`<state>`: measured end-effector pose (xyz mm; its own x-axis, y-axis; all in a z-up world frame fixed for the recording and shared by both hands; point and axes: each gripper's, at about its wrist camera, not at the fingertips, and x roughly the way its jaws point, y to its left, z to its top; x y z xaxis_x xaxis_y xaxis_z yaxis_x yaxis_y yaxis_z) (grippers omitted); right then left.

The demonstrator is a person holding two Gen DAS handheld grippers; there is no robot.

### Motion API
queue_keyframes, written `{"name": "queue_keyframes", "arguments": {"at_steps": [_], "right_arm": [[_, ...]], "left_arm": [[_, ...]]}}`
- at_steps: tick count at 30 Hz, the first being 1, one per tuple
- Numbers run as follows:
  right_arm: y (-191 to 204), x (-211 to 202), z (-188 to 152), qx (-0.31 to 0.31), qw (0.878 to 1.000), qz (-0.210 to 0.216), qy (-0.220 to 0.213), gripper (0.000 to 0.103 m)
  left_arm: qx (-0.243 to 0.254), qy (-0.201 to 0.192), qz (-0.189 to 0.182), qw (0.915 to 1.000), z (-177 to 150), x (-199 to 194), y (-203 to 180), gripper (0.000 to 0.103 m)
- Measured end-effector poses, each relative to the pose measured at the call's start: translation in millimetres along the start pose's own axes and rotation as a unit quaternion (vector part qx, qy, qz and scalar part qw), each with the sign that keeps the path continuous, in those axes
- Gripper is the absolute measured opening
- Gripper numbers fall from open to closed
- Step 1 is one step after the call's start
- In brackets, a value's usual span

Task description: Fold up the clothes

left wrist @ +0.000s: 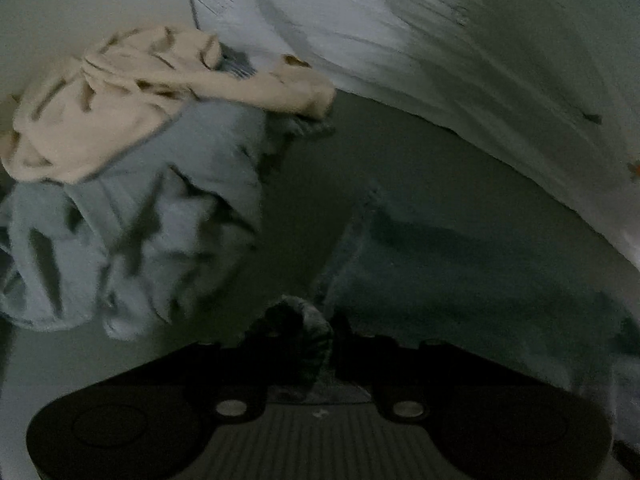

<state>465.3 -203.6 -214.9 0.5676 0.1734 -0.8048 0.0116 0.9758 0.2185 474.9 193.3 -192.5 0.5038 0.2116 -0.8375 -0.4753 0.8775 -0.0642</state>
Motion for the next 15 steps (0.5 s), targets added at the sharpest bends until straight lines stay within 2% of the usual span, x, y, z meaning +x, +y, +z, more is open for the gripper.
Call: {"name": "queue_keyframes", "arguments": {"at_steps": [3, 9, 13, 15], "right_arm": [[-1.0, -2.8, 0.7, -0.001, 1.0, -0.003, -0.002, 0.039], [-1.2, -9.1, -2.1, 0.002, 1.0, -0.01, -0.006, 0.039], [-3.0, -19.7, -5.8, 0.003, 1.0, -0.012, -0.014, 0.039], [-7.9, -27.2, -8.9, 0.012, 1.0, -0.013, -0.018, 0.04]], "left_arm": [[-0.018, 0.011, 0.0, 0.9998, 1.3, 12.1, 9.3, 0.015], [0.02, 0.026, 0.023, 0.9992, -11.6, 39.8, 3.5, 0.018], [0.025, 0.007, 0.02, 0.9995, -16.1, 20.1, 10.4, 0.031], [0.024, 0.003, 0.022, 0.9995, -20.8, 6.7, 18.0, 0.033]]}}
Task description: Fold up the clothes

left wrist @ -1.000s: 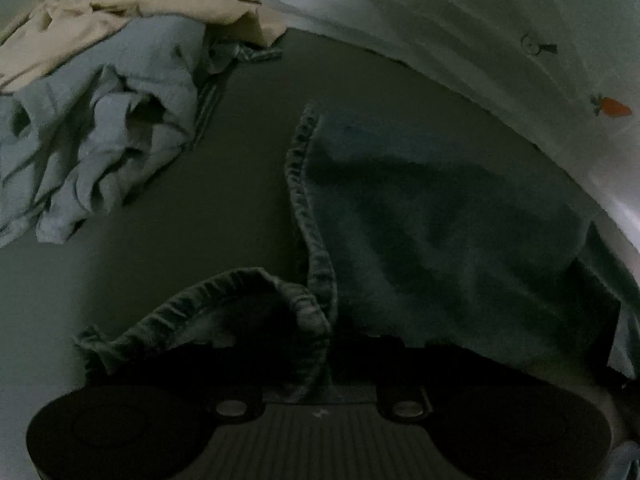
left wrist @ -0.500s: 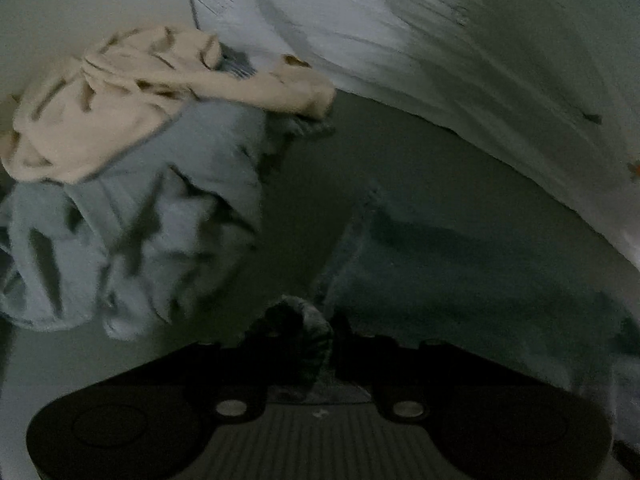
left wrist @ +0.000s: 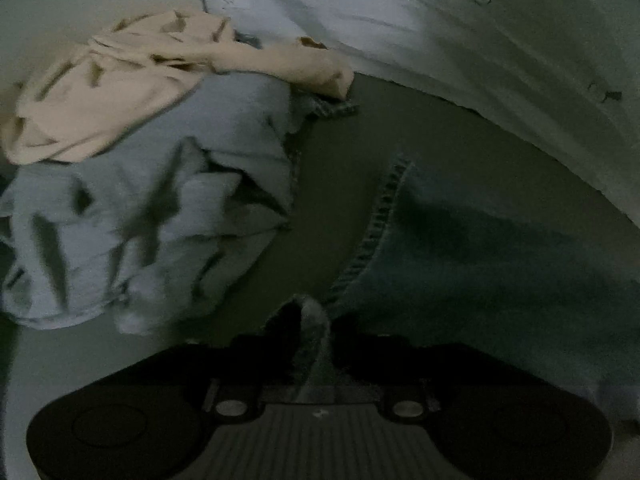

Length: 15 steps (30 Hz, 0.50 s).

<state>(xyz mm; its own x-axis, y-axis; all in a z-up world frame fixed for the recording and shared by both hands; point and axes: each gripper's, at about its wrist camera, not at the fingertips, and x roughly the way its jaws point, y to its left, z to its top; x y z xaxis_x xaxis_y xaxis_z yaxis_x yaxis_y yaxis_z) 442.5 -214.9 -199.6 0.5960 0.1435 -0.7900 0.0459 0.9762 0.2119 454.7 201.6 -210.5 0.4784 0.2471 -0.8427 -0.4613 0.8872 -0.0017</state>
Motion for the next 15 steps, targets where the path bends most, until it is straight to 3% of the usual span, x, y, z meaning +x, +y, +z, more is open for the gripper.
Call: {"name": "queue_keyframes", "arguments": {"at_steps": [4, 9, 15], "right_arm": [[-6.6, -14.4, -12.7, 0.017, 1.0, -0.004, -0.003, 0.041], [-14.5, -32.9, -38.7, 0.032, 0.999, -0.013, 0.0, 0.041], [-26.0, -55.0, -65.5, 0.051, 0.998, -0.029, -0.002, 0.043]], "left_arm": [[-0.006, -0.003, 0.012, 0.9999, -17.0, -22.9, 22.4, 0.045], [-0.056, 0.025, 0.015, 0.998, -55.1, -30.6, 54.1, 0.054], [-0.109, 0.031, -0.031, 0.993, -83.5, -33.7, 77.0, 0.061]]}}
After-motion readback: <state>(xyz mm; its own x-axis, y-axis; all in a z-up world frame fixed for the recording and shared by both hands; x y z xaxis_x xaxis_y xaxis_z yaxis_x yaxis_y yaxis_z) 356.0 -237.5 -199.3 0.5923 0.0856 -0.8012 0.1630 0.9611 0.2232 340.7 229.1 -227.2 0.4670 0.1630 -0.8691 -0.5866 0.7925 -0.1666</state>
